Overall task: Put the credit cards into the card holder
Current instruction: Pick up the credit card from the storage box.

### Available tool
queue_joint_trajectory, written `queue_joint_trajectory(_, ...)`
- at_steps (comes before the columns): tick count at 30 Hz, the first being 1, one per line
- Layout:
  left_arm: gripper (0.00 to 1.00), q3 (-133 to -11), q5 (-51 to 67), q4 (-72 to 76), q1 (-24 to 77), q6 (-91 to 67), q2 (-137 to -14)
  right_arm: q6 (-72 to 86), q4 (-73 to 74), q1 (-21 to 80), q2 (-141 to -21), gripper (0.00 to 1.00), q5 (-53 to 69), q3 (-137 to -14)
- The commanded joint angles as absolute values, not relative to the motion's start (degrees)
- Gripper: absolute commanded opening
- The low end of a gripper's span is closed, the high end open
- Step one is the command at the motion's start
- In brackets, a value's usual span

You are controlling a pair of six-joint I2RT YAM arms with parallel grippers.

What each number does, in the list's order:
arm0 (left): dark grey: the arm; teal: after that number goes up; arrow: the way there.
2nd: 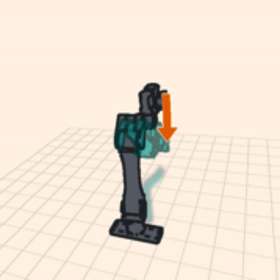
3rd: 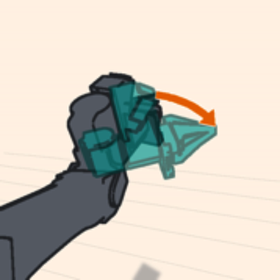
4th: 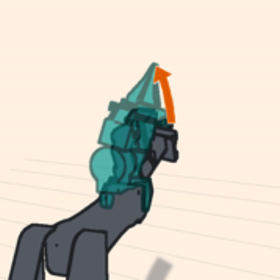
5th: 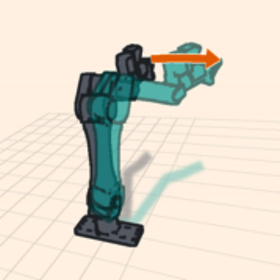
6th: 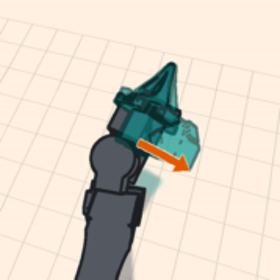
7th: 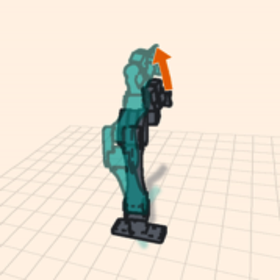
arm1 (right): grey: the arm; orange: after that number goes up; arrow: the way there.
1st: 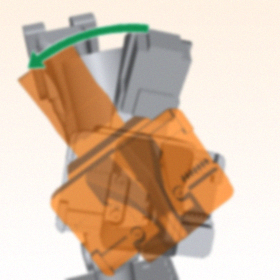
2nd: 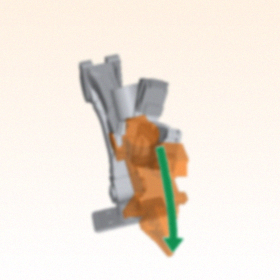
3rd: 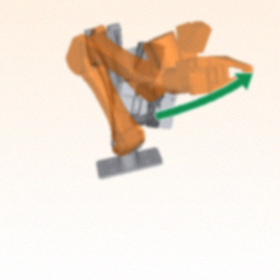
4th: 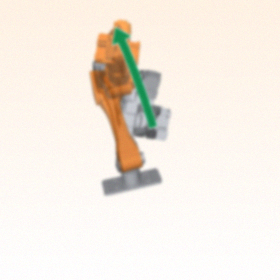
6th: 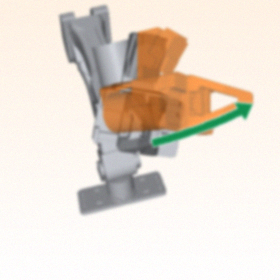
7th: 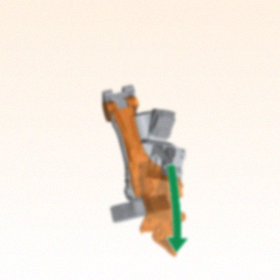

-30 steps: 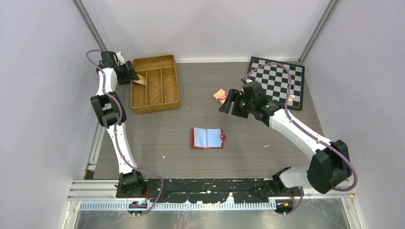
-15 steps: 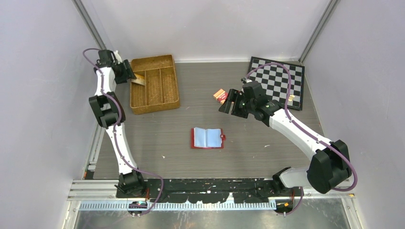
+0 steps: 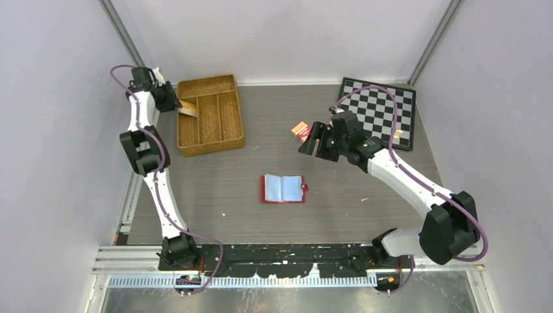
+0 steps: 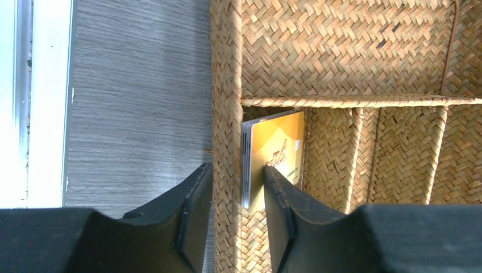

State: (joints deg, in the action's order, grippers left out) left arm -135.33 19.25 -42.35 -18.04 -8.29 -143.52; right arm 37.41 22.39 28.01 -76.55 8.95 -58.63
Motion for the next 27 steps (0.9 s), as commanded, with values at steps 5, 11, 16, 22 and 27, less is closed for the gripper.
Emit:
queue_joint_trajectory(5, 0.31, -135.89, 18.52, -42.43, -18.73, -6.71, -139.07, 37.61, 21.71, 27.86, -76.64, 0.72, 9.60, -61.17)
queue_joint_trajectory(11, 0.29, -135.53, 18.37, -42.42, -18.78, -6.61, -138.28, 37.63, 21.71, 27.85, -76.49, 0.71, 9.58, -61.08)
queue_joint_trajectory(16, 0.29, -135.24, 17.57, -42.51, -18.78, -6.21, -137.63, 37.62, 21.71, 27.84, -76.31, 0.71, 9.58, -61.00)
queue_joint_trajectory(22, 0.27, -134.59, 17.18, -42.47, -18.84, -5.84, -137.36, 37.61, 21.75, 27.77, -76.11, 0.71, 9.63, -60.74)
queue_joint_trajectory(27, 0.19, -134.18, 17.76, -42.17, -18.88, -5.80, -137.08, 37.71, 21.75, 27.86, -75.94, 0.71, 9.62, -60.64)
